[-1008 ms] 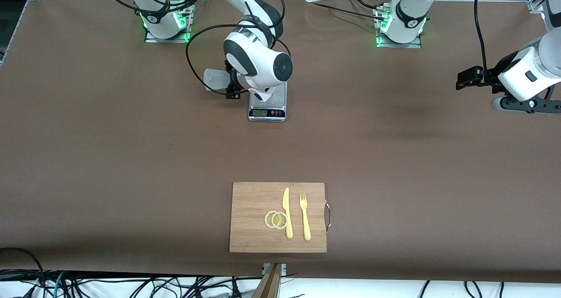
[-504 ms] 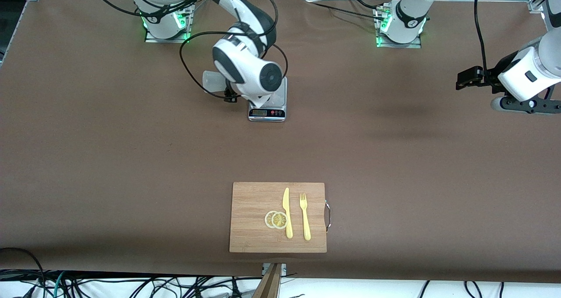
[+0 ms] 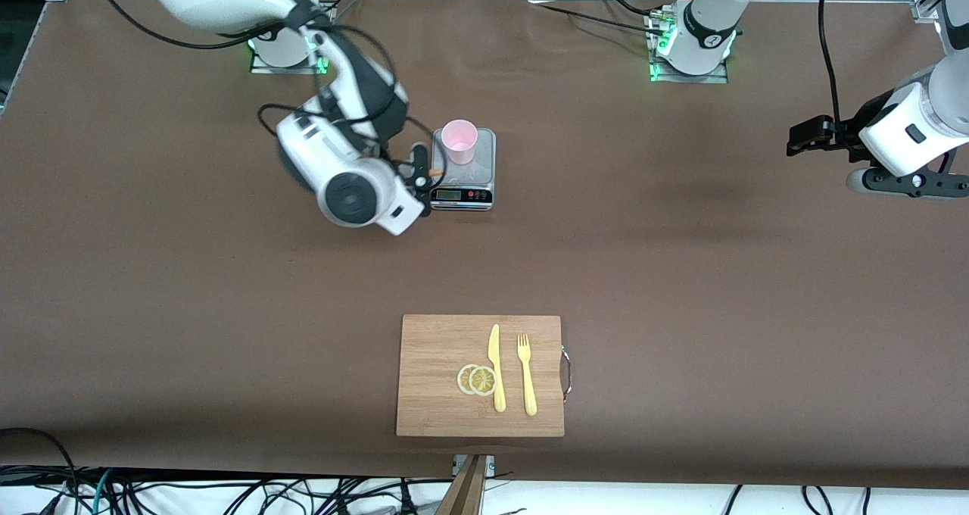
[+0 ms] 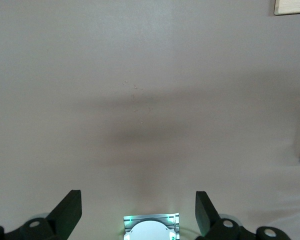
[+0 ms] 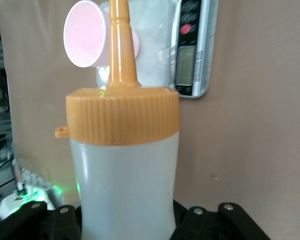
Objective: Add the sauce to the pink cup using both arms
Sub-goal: 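Carry the sauce bottle with the right gripper back to its spot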
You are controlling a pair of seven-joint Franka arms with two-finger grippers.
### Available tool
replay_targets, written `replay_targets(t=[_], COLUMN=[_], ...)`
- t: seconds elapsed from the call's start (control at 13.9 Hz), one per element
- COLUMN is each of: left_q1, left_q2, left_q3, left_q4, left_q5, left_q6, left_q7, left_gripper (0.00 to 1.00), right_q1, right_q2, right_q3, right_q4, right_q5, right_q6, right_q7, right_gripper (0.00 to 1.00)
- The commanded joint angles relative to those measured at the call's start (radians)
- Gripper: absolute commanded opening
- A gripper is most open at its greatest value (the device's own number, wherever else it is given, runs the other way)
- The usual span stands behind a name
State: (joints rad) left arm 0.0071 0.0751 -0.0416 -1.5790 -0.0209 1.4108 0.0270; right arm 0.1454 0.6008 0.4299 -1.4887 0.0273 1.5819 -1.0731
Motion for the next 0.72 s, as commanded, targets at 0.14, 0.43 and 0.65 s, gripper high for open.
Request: replay_targets(t=[0.14,0.43,0.65], left_q1=[0.01,0.01,0.01], left_q2=[0.014,0.014,0.014], left_q3=[-0.009,-0.009,-0.009], left_q4=[0.028,0.028,0.028], left_q5=[0.009,0.009,0.009], left_q6=[-0.01,-0.01,-0.01], left_q7=[0.022,0.022,0.022], left_gripper=[1.0,1.0,1.0], right_q1=[-0.205,-0.274,-0.326], right_q2=[0.005,0.037,0.114], right_q3=[0.012,-0.116,-0.221], right_q4=[-0.001,-0.031,-0.064], right_q5=[0.248,0.501,0.725], right_q6=[0.027,0.017,-0.074], right_q7=[-0.285,-0.567,-0.842], right_gripper=[0.0,0.0,0.0])
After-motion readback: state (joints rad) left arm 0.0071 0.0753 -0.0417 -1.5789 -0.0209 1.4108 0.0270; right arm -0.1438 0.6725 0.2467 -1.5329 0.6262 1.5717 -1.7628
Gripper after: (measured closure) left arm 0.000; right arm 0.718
